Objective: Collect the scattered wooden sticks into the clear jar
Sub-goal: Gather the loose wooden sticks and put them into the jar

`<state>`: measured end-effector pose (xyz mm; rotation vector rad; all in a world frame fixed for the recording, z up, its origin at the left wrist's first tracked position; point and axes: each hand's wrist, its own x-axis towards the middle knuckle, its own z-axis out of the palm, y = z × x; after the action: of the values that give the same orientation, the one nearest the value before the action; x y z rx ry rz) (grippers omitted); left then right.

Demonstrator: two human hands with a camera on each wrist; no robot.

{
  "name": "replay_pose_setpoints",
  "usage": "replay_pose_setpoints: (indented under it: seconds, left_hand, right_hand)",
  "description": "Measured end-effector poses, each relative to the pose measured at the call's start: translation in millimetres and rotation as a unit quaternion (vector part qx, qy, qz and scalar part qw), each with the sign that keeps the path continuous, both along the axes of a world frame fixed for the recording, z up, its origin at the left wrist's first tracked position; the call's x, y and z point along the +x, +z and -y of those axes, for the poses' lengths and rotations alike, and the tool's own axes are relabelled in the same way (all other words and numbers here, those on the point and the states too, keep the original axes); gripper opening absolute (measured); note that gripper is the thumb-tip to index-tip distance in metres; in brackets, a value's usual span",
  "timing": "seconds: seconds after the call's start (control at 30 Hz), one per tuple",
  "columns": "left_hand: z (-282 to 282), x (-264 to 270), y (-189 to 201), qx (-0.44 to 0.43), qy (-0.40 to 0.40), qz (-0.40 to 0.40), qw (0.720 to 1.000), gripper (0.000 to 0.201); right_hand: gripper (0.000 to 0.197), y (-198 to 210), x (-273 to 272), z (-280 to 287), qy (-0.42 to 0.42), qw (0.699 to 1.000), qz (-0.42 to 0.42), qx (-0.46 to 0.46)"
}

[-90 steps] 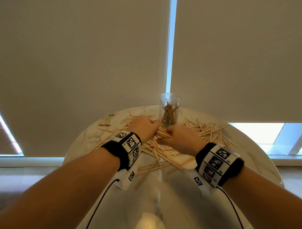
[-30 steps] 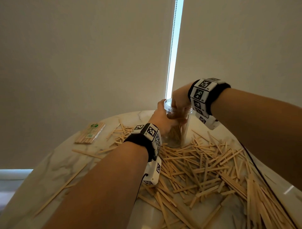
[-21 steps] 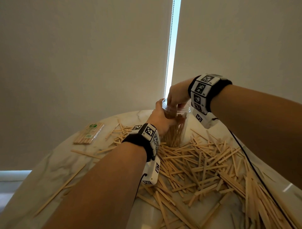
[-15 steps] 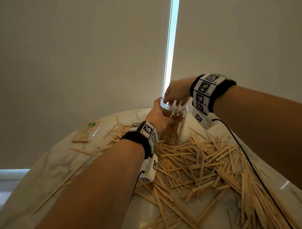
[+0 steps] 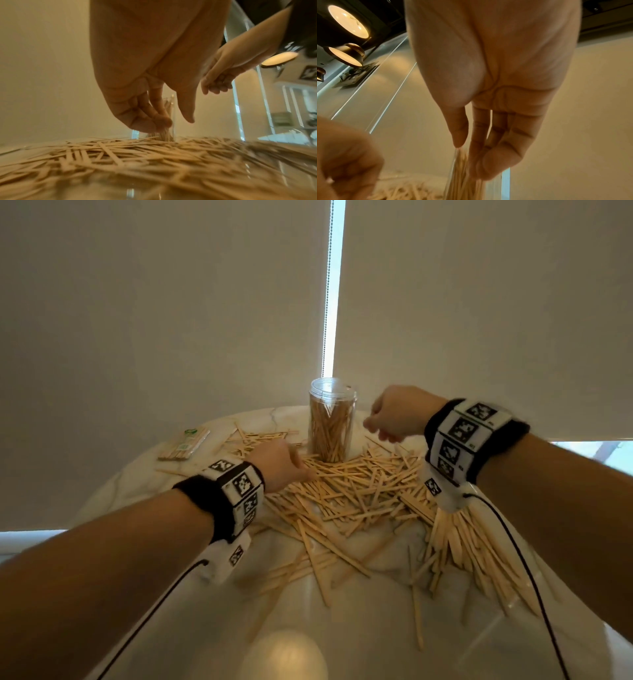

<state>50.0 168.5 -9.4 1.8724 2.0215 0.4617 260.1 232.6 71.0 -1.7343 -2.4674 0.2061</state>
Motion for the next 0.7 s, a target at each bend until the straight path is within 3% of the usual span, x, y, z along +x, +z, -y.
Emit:
replay_pose_setpoints:
  seconds: [0.07, 0.17, 0.23, 0.37, 0.5, 0.6, 0.7]
  left_hand:
    - [33.6, 4.9, -7.1, -0.067, -0.026, -0.067, 0.995, 0.039]
    - [52.7, 11.8, -21.6, -0.163, -0.041, -0.167, 0.971, 0.071]
    - [63.6, 19.1, -28.6, -0.184, -0.038, -0.197, 0.962, 0.084]
    - [85.8, 38.8, -30.1, -0.164, -0.034, -0.207, 0.964, 0.075]
    - [83.1, 44.2, -27.7, -0.144, -0.025, -0.22, 0.965, 0.053]
    - [77.7, 36.5, -29.2, -0.133, -0.015, -0.217, 0.967, 0.034]
    - [81.9, 35.1, -27.3, -0.117, -0.01, -0.215, 0.969, 0.044]
  right_hand:
    - [0.035, -22.1, 21.3, 20.6, -0.031, 0.998, 0.025, -0.04]
    - [0.039, -46.3, 40.1, 28.0, -0.069, 0.99, 0.105, -0.063]
    - [0.048, -50.4, 55.1, 36.5, -0.09, 0.981, 0.16, -0.064]
    - [0.065, -64.6, 94.0, 55.0, -0.16, 0.968, 0.173, -0.08]
    - [0.086, -82.4, 103.9, 63.6, -0.17, 0.957, 0.194, -0.131]
    - [0.085, -83.9, 86.9, 69.8, -0.15, 0.967, 0.145, -0.146]
    - [0.079, -89.0, 65.7, 68.1, -0.124, 0.974, 0.127, -0.141]
